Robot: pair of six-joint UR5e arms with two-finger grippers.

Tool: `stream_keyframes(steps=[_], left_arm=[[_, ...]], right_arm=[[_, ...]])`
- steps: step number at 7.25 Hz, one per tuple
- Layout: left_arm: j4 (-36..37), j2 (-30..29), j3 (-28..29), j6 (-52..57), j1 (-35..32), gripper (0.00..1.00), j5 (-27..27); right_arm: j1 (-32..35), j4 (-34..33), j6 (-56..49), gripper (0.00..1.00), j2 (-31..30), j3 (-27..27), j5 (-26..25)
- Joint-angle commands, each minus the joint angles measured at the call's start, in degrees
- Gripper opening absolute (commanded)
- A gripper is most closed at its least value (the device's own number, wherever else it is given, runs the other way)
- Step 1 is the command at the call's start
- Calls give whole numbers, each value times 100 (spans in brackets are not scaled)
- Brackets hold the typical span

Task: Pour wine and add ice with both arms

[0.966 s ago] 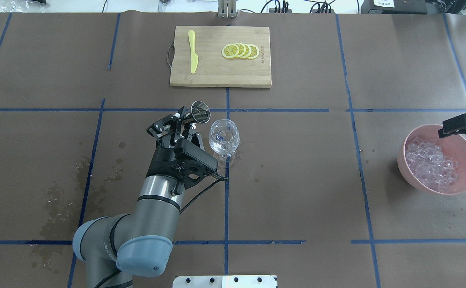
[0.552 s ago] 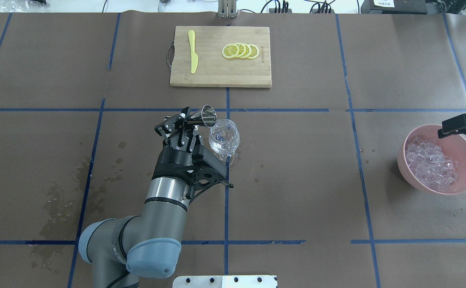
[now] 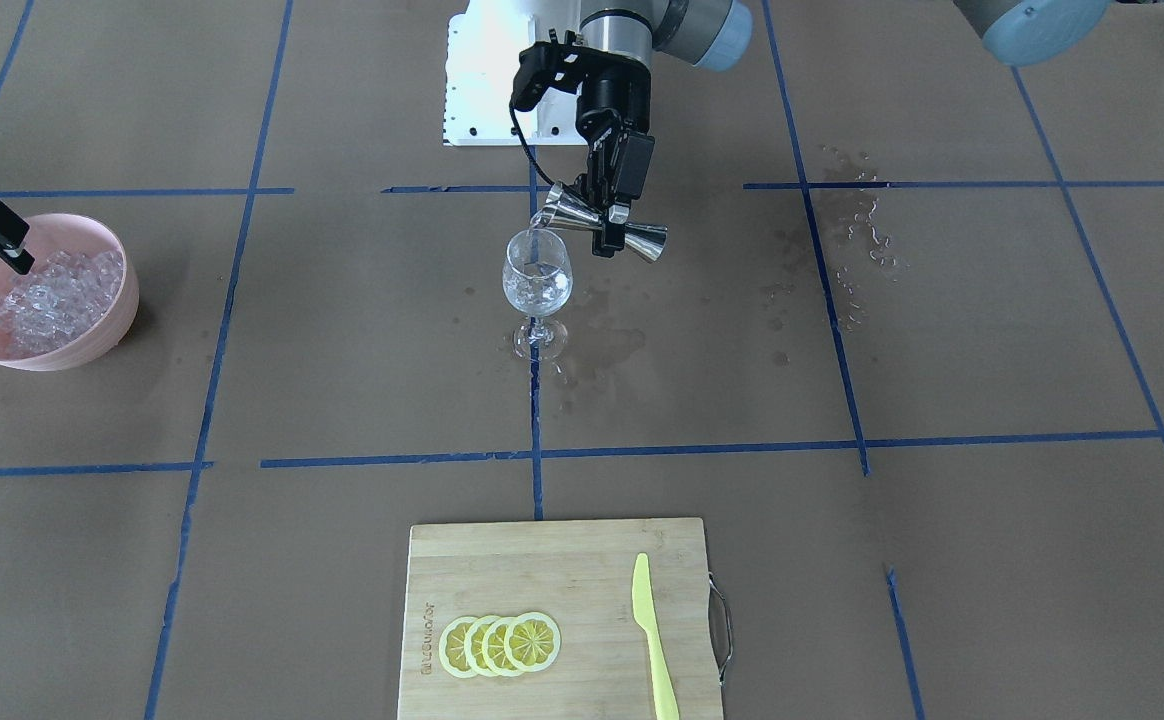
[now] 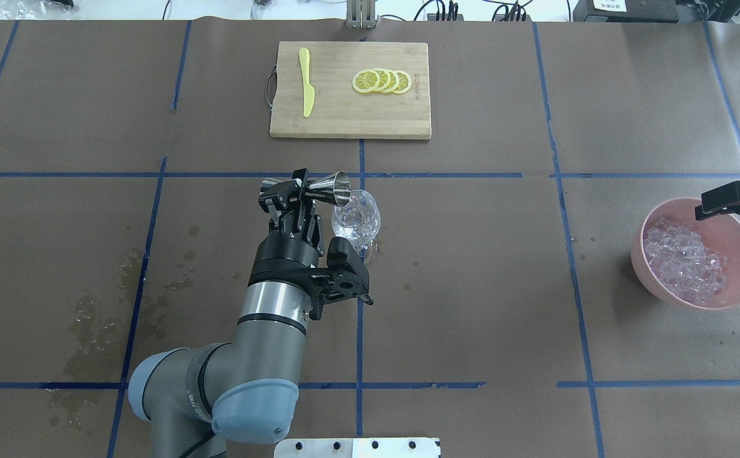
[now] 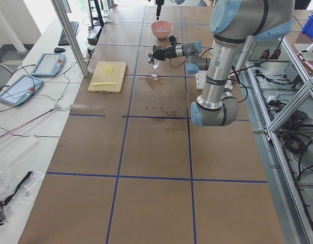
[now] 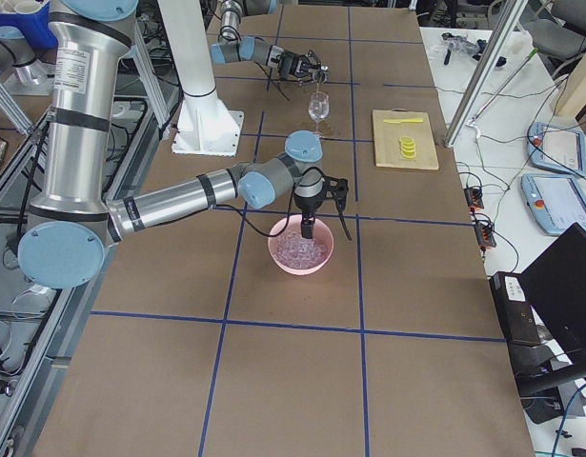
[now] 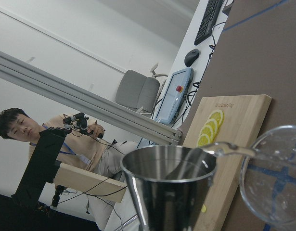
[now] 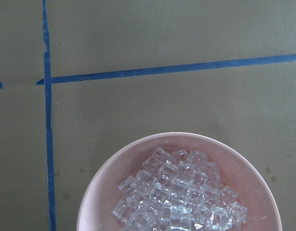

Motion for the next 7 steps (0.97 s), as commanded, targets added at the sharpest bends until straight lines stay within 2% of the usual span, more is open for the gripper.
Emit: stream_keyframes(steps=[1,5,7], left_arm=[[87,-5,-23,679,5,0,199],[682,-5,-59,1298,75,0,323],[729,-76,-33,1325,127,0,437]], right_arm=[[0,0,24,100,11,-6,9],[0,9,51,100,20,3,27],[0,0,60,100,20,-5,36]])
